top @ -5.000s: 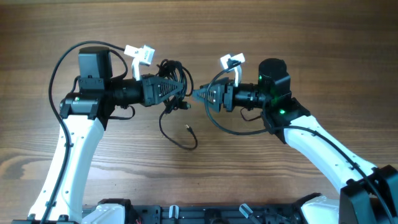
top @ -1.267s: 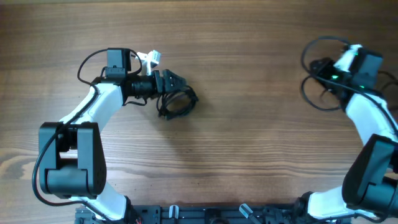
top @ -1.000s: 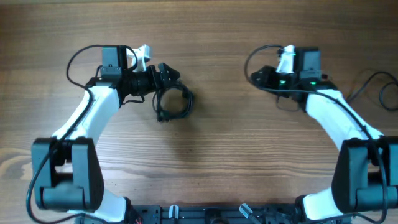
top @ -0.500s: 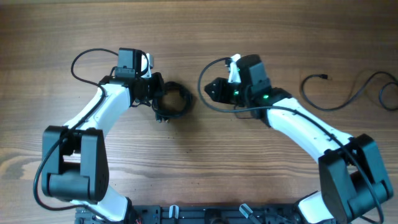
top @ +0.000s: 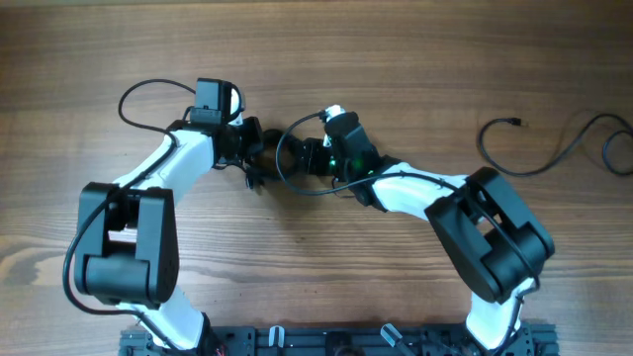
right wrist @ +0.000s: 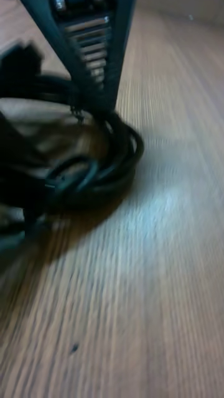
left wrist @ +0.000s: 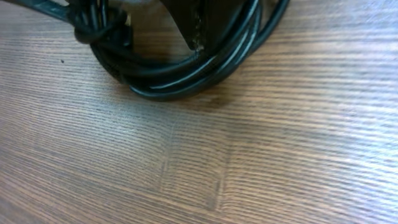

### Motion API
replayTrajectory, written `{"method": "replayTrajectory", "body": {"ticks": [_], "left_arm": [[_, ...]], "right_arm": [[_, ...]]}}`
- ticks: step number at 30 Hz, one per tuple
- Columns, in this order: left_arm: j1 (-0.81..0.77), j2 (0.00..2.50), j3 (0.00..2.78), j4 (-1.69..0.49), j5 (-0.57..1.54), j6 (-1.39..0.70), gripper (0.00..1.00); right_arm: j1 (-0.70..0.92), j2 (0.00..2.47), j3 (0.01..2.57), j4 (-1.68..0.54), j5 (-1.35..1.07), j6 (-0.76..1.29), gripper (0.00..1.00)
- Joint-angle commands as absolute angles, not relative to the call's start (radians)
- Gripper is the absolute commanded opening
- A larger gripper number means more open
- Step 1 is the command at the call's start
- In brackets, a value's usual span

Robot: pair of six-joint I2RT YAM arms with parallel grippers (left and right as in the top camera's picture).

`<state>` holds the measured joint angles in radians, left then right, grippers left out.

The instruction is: Untangle cables

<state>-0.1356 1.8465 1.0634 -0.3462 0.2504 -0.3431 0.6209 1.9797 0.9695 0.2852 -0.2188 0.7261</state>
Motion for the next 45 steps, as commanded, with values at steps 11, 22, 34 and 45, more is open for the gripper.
{"method": "replayTrajectory", "body": {"ticks": [11,22,34,45], "left_arm": [[-0.168,1.890,1.069,-0.298,0.326,-0.306,0.04],[-0.189,1.684,1.045,-0.517,0.440,-0.356,0.04],[-0.279,1.751,0.926,-0.602,-0.220,-0.408,0.09],[-0.086,1.542,0.997,-0.563,0.084,-0.345,0.26]], "right_arm": [[0.628,1.877,0.974,-0.175,-0.573,0.777,0.04],[0.448,1.877,0.974,-0.195,-0.290,0.733,0.13],[0.442,1.877,0.972,-0.211,-0.320,0.639,0.27],[0.582,1.877,0.972,0.000,-0.508,0.393,0.44]]}}
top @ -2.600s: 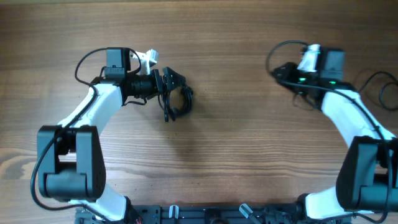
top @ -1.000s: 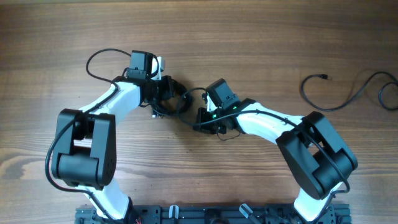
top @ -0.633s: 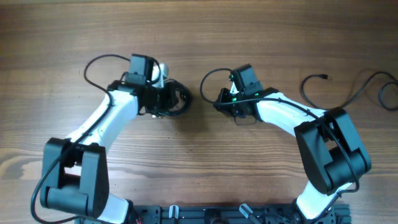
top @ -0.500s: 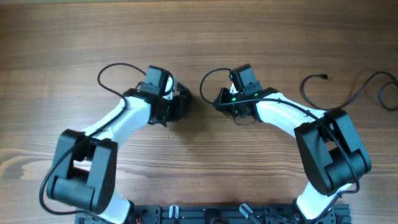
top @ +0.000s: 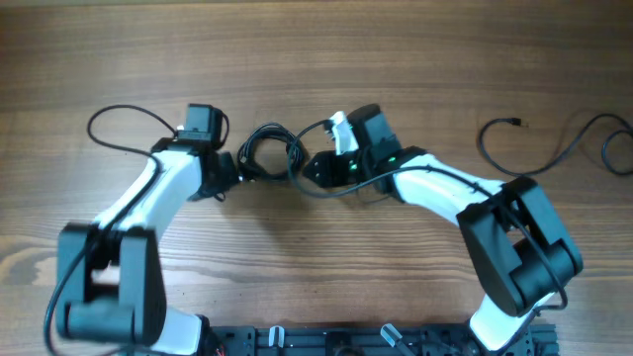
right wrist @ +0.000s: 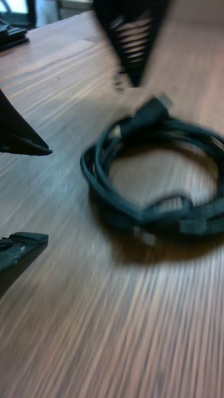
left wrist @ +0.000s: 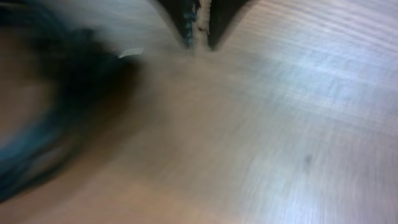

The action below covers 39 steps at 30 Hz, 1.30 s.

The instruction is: Untangle cables

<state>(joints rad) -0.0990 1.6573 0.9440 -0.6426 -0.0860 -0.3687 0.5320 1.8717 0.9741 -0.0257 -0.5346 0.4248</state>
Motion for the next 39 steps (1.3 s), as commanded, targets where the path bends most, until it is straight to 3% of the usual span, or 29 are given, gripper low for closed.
{"method": "replayTrajectory", "body": {"ticks": [1,3,8,10,11,12,13,14,17,20,24,25,27,28,35,39], "left_arm": [[-0.088,1.530,0.997,-0.500,0.124,-0.346,0.35],[-0.089,1.562,0.997,-0.462,0.102,-0.348,0.43],[-0.089,1.779,0.997,-0.334,0.110,-0.343,0.43],[-0.089,1.852,0.997,-0.276,0.228,-0.265,0.41],[-0.089,1.862,0.997,-0.286,0.249,-0.265,0.18],[-0.089,1.856,0.997,-0.290,0.274,-0.265,0.07],[-0.089,1.837,0.997,-0.290,0.318,-0.270,0.04],[-0.089,1.779,0.997,-0.314,0.329,-0.373,0.04],[-0.087,1.676,0.997,-0.366,0.330,-0.553,0.04],[-0.087,1.584,0.997,-0.459,0.333,-0.696,0.04],[-0.088,1.577,0.997,-0.440,0.330,-0.571,0.04],[-0.088,1.585,0.997,-0.427,0.250,-0.528,0.10],[-0.088,1.607,0.997,-0.427,0.128,-0.532,0.41],[-0.088,1.629,0.997,-0.422,0.117,-0.532,0.49],[-0.135,1.802,0.997,-0.307,0.148,-0.588,0.41],[-0.163,1.845,0.995,-0.303,0.085,-0.588,0.34]], "right_arm": [[0.595,1.877,0.972,-0.001,-0.467,0.394,0.47],[0.597,1.877,0.972,-0.001,-0.448,0.394,0.49],[0.597,1.877,0.972,0.012,-0.448,0.395,0.49],[0.597,1.877,0.972,0.011,-0.448,0.395,0.49],[0.597,1.877,0.972,0.011,-0.448,0.395,0.49],[0.597,1.877,0.972,0.010,-0.448,0.396,0.49],[0.597,1.877,0.972,0.004,-0.450,0.396,0.49],[0.593,1.877,0.972,-0.018,-0.544,0.395,0.57],[0.553,1.877,0.974,0.008,-0.771,0.406,0.62],[0.452,1.877,0.975,-0.001,-0.814,0.583,0.66],[0.416,1.877,0.975,0.025,-0.836,0.602,0.69],[0.418,1.877,0.974,0.024,-0.836,0.601,0.71],[0.425,1.877,0.973,0.020,-0.835,0.601,0.71],[0.435,1.877,0.973,0.016,-0.820,0.598,0.71],[0.464,1.879,0.973,0.094,-0.722,0.574,0.75],[0.532,1.884,0.973,0.102,-0.371,0.579,0.77]]}}
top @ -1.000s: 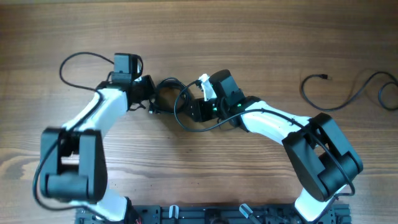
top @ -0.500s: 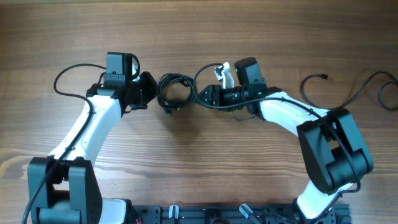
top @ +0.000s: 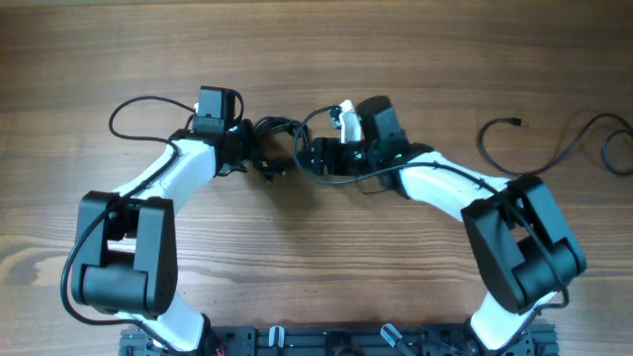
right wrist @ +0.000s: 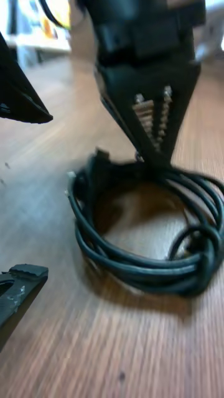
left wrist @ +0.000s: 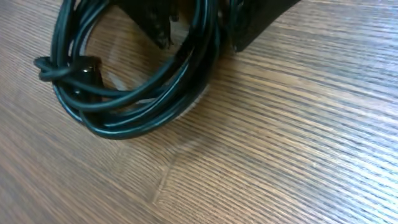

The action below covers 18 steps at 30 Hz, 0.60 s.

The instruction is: Untangle cables

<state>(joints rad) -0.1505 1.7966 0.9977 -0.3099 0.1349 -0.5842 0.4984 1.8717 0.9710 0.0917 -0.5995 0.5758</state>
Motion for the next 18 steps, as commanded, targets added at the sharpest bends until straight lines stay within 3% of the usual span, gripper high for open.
{"method": "replayTrajectory", "body": {"ticks": [1,3,6,14,17,18], "left_arm": [[-0.167,1.867,0.995,-0.297,0.085,-0.588,0.30],[-0.167,1.888,0.995,-0.287,0.086,-0.575,0.12],[-0.164,1.885,1.002,-0.265,0.176,-0.412,0.05],[-0.090,1.800,1.021,-0.287,0.688,-0.064,0.06],[-0.019,1.799,1.020,-0.329,1.084,0.123,0.08],[-0.003,1.800,1.020,-0.333,1.123,0.128,0.08]], "right_arm": [[0.543,1.890,0.973,0.109,-0.322,0.579,0.77],[0.551,1.913,0.973,0.129,-0.302,0.576,0.77],[0.532,1.924,0.973,0.136,-0.309,0.587,0.77],[0.318,1.924,0.973,0.171,-0.877,0.518,0.77],[0.229,1.924,0.973,0.172,-1.189,0.444,0.77],[0.222,1.924,0.973,0.173,-1.236,0.448,0.77]]}}
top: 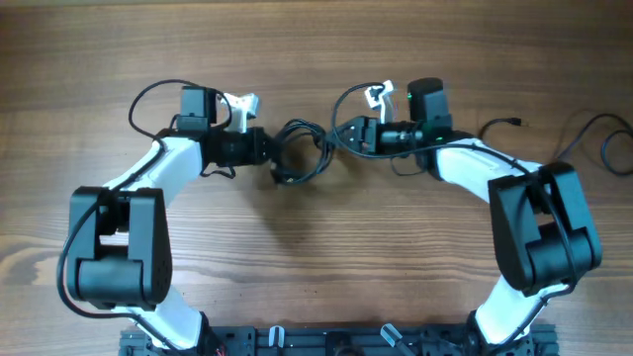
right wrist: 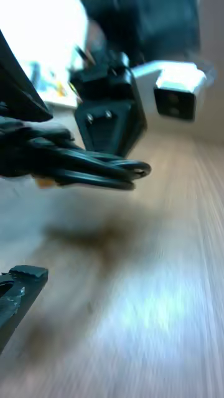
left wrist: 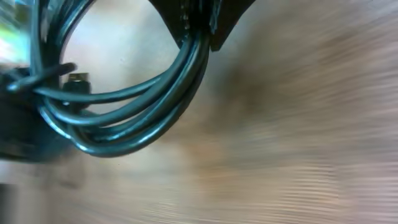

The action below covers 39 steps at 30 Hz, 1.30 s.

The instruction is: Untangle cables

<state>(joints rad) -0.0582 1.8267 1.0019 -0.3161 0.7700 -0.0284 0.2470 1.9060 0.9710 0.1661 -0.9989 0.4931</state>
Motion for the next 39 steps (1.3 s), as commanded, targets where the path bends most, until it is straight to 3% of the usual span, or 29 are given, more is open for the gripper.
{"method": "replayTrajectory", "body": {"ticks": [1,3,5,8,12,16,22,25,26,28,32,36,39], "left_arm": [[0.007,1.800,1.020,-0.333,1.147,0.128,0.08],[0.013,1.800,1.020,-0.333,1.195,0.138,0.08],[0.014,1.800,1.020,-0.339,1.201,0.151,0.09],[0.015,1.800,1.020,-0.341,1.172,0.150,0.09],[0.029,1.800,1.020,-0.329,0.921,0.014,0.08],[0.028,1.800,1.020,-0.349,0.889,0.014,0.11],[0.028,1.800,1.020,-0.364,0.813,-0.012,0.16],[0.028,1.791,1.026,-0.380,0.812,-0.013,0.18],[0.028,1.760,1.040,-0.415,0.788,-0.017,0.32],[0.028,1.708,1.046,-0.435,0.698,-0.066,0.38],[-0.063,1.589,1.046,-0.434,0.434,-0.196,0.36],[-0.273,1.674,1.046,-0.321,0.237,-0.196,0.31],[-0.344,1.754,1.046,-0.227,0.180,-0.195,0.28]], "right_arm": [[0.221,1.924,0.973,0.189,-1.306,0.448,0.76],[0.233,1.924,0.973,0.257,-1.433,0.476,0.76],[0.236,1.924,0.973,0.327,-1.446,0.533,0.69],[0.236,1.924,0.973,0.435,-1.454,0.648,0.52],[0.239,1.924,0.973,0.455,-1.439,0.649,0.51],[0.239,1.924,0.973,0.443,-1.373,0.622,0.44],[0.248,1.924,0.973,0.122,-1.079,0.400,0.45],[0.276,1.924,0.973,0.062,-1.035,0.347,0.45],[0.289,1.924,0.973,0.041,-0.994,0.339,0.45],[0.295,1.924,0.973,0.018,-0.921,0.341,0.45],[0.295,1.924,0.973,-0.070,-0.638,0.451,0.45],[0.295,1.924,0.973,-0.112,-0.529,0.479,0.46],[0.295,1.925,0.966,-0.121,-0.512,0.486,0.49]]}}
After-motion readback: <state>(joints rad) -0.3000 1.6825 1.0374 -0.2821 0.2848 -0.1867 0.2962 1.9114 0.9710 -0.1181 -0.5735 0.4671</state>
